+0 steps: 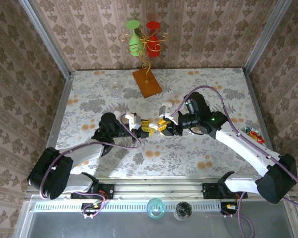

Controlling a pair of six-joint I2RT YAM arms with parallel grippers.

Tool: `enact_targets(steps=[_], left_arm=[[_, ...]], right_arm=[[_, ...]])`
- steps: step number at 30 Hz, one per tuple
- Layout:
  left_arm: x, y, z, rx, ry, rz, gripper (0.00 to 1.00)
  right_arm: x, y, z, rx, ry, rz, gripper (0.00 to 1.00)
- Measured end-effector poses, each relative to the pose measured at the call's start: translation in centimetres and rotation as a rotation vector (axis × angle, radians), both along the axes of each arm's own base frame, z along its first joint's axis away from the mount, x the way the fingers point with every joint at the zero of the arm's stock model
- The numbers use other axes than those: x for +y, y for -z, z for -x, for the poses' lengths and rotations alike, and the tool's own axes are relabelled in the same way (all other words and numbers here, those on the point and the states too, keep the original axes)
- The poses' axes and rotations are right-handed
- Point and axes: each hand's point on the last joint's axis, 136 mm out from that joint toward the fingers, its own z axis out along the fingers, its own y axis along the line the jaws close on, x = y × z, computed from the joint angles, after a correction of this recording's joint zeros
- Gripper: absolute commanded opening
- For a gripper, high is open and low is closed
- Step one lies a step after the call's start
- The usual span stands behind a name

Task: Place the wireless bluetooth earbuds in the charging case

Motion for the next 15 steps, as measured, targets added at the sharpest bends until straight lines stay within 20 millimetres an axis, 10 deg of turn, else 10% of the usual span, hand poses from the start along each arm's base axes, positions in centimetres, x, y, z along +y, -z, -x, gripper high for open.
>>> enact_targets(steps=[15], left_arm=[[-0.58, 0.13, 0.84, 0.019, 0.036, -0.015, 0.0]], right_arm=[[0.78, 0.83, -0.44, 0.002, -0.018, 0.018, 0.34]])
